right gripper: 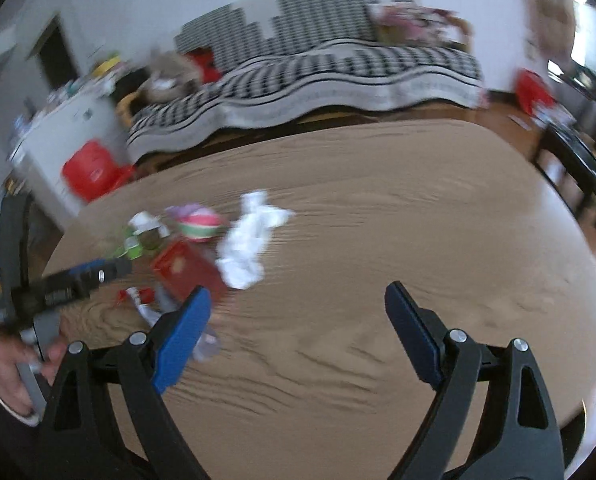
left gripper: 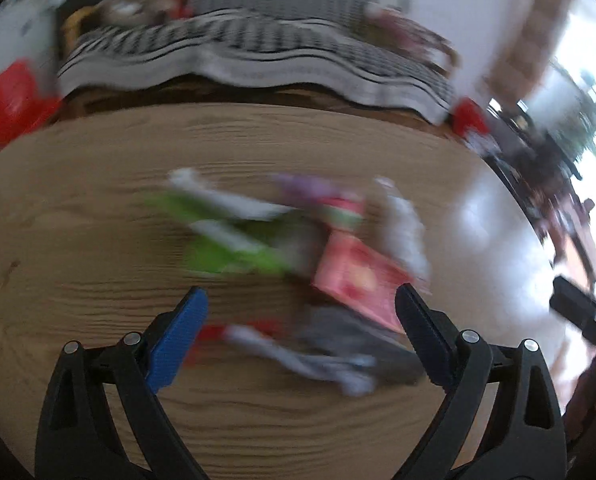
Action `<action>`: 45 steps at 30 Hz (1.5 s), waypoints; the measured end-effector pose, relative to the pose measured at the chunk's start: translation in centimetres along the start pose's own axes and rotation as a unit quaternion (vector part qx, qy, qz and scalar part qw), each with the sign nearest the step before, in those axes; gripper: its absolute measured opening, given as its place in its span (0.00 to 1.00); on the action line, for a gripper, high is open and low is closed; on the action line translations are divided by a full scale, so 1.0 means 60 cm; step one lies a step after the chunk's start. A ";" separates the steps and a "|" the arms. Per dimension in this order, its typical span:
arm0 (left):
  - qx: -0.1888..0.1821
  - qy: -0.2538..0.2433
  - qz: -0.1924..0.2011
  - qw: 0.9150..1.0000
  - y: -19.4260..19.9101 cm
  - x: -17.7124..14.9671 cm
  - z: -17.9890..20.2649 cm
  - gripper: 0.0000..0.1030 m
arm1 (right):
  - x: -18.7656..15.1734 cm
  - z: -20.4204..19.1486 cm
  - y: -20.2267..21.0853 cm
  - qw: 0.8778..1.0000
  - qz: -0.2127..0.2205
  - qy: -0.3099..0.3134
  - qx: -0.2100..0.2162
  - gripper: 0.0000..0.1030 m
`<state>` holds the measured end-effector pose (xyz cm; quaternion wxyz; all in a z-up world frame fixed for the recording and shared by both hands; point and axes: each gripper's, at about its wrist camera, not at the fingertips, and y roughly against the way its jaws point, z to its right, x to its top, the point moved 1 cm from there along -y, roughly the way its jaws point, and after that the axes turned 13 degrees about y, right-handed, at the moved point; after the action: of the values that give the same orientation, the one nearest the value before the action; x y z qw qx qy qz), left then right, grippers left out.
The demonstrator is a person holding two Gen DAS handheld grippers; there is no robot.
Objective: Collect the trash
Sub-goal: 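Grasp the green-and-white carton with the left tool while the right tool grasps the red cigarette box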
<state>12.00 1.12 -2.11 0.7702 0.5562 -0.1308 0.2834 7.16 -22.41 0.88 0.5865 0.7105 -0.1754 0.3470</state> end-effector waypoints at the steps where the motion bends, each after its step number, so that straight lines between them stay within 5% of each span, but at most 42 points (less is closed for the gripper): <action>1: 0.001 0.028 -0.001 1.000 0.001 0.011 -0.030 0.89 | 0.009 -0.018 -0.016 1.000 0.000 0.015 0.010 0.83; 9: -0.002 0.110 -0.043 0.993 -0.055 0.047 -0.108 0.89 | 0.067 -0.140 -0.138 0.991 -0.015 0.118 0.056 0.83; 17: -0.031 0.162 -0.076 0.983 -0.112 0.073 -0.112 0.89 | 0.082 -0.185 -0.227 0.983 -0.038 0.161 0.080 0.83; 22: -0.031 0.160 -0.067 0.984 -0.126 0.082 -0.099 0.88 | 0.086 -0.201 -0.254 0.979 -0.047 0.184 0.079 0.83; 25: -0.026 0.151 -0.056 0.987 -0.128 0.082 -0.095 0.72 | 0.080 -0.213 -0.264 0.976 -0.055 0.198 0.079 0.79; 27: -0.028 0.142 -0.060 0.988 -0.130 0.078 -0.094 0.44 | 0.076 -0.223 -0.267 0.972 -0.060 0.214 0.073 0.75; 29: -0.027 0.141 -0.066 0.987 -0.133 0.077 -0.098 0.28 | 0.073 -0.229 -0.265 0.971 -0.057 0.224 0.068 0.68; 33: -0.017 0.134 -0.047 0.990 -0.114 0.081 -0.101 0.08 | 0.075 -0.225 -0.253 0.973 -0.050 0.210 0.079 0.64; 45: -0.010 0.083 0.012 0.996 -0.046 0.083 -0.070 0.04 | 0.085 -0.193 -0.175 0.984 -0.003 0.161 0.076 0.63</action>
<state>17.13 5.88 -3.14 0.7807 0.5214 -0.0757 0.3361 14.29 -7.90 -2.22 0.5527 0.6884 -0.0494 0.4670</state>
